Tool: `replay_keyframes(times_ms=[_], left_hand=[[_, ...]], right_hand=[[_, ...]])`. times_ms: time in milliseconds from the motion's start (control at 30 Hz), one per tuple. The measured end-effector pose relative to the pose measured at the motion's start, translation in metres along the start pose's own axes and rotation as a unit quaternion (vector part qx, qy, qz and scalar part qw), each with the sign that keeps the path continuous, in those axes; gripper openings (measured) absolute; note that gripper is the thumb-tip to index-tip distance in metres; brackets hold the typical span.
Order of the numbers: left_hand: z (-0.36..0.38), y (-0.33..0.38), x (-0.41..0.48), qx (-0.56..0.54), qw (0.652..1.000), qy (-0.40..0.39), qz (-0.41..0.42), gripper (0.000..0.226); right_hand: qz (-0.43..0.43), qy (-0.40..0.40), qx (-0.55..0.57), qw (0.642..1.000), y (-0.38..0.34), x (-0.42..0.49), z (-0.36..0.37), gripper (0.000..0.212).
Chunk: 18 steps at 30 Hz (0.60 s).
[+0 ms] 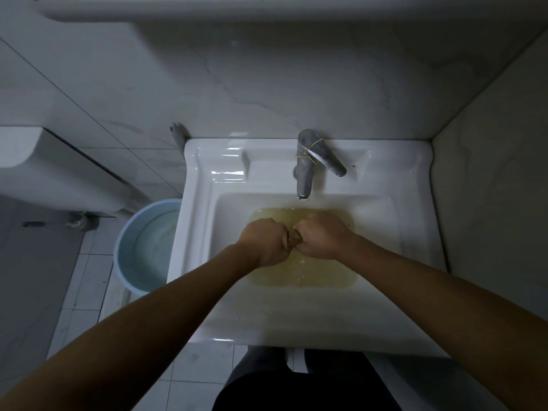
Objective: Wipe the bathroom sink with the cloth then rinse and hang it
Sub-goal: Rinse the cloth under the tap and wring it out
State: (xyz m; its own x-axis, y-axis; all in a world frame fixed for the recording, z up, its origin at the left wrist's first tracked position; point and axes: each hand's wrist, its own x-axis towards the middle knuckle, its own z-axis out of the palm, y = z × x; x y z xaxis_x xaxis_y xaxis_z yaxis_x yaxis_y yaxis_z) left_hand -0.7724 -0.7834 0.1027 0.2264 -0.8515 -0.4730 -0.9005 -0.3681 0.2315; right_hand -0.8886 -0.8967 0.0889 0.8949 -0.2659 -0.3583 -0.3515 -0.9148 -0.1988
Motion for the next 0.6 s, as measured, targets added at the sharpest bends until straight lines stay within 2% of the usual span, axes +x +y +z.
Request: replay_keyframes(times_ms=[100, 200, 267, 333, 400, 467, 533, 600], left_hand=[[0.008, 0.002, -0.004, -0.092, 0.995, 0.006, -0.038, 0.024], [0.019, 0.002, -0.011, -0.223, 0.971, -0.002, -0.084, 0.019], [0.023, 0.002, -0.021, -0.385, 0.914, -0.013, -0.127, 0.028], [0.025, 0.004, -0.035, -0.525, 0.833, -0.004, -0.175, 0.037], [0.026, 0.005, -0.049, -0.605, 0.764, 0.011, -0.223, 0.034], [0.023, 0.008, -0.061, -0.663, 0.711, 0.001, -0.235, 0.033], [0.019, 0.013, -0.068, -0.701, 0.682, 0.003, -0.207, 0.045], [0.015, 0.018, -0.074, -0.708, 0.686, 0.023, -0.165, 0.049]], right_hand=[[0.023, -0.027, 0.082, 0.996, 0.008, -0.003, -0.001, 0.022], [0.098, -0.060, 0.217, 0.970, 0.006, -0.015, 0.005, 0.025], [0.135, -0.058, 0.280, 0.949, 0.000, -0.026, 0.011, 0.028], [0.155, -0.041, 0.364, 0.918, -0.008, -0.039, 0.016, 0.037], [0.170, -0.004, 0.460, 0.872, -0.018, -0.051, 0.019, 0.038], [0.178, 0.056, 0.526, 0.830, -0.034, -0.064, 0.022, 0.035], [0.180, 0.099, 0.559, 0.803, -0.051, -0.076, 0.021, 0.034], [0.173, 0.103, 0.559, 0.804, -0.063, -0.085, 0.019, 0.034]])
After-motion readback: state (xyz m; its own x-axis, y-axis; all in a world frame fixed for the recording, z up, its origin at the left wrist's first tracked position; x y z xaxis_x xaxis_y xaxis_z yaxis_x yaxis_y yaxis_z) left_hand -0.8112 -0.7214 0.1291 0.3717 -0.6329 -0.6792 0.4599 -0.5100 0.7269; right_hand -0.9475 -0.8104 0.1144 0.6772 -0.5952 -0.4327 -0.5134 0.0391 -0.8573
